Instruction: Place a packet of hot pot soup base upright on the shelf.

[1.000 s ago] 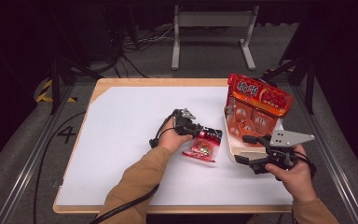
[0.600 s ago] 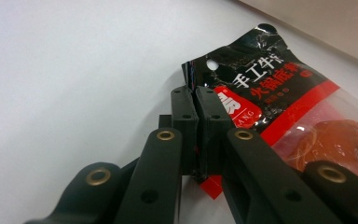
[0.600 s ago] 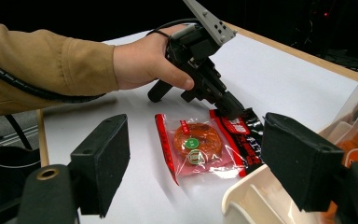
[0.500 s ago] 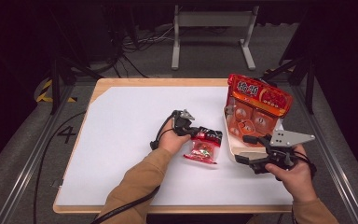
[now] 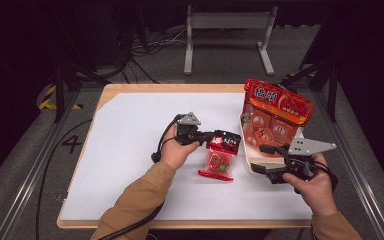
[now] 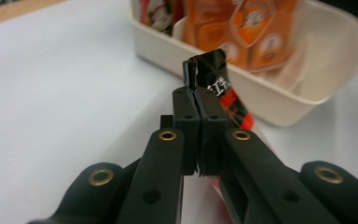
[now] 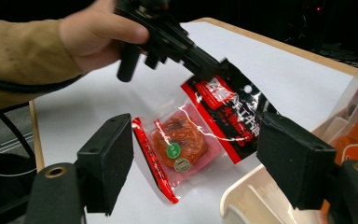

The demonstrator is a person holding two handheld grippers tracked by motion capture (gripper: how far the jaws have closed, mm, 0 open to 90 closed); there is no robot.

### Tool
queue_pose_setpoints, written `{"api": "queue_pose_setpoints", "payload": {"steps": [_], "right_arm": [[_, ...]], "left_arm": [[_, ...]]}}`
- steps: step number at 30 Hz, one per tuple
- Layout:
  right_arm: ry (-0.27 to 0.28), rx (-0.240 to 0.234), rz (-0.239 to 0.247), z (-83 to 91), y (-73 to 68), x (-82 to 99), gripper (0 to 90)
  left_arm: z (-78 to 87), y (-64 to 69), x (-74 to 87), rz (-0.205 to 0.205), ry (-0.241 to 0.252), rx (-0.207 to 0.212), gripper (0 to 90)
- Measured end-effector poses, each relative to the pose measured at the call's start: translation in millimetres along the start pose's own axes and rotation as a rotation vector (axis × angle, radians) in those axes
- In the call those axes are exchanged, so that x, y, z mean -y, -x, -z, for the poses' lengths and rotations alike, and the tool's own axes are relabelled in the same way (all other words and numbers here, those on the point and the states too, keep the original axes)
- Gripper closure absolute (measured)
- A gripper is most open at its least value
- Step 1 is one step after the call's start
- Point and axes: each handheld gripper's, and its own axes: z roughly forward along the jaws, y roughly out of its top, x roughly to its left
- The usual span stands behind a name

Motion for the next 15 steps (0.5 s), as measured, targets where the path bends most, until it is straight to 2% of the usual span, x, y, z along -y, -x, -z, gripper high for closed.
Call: {"api": "queue_pose_setpoints", "payload": {"steps": [7,15], "right_arm": [[-0.017,0.008,-0.024,-2.7,1.1,-0.7,28.1],[-0.022,0.027,-0.045,-6.0,3.5,-4.0,27.9]], "left_arm": [[20.8,28.4,-10.9,-0.075,0.063,0.034,89.7],[33.6,45.9,-20.4,-0.125,0.11,0.049,90.0]]}}
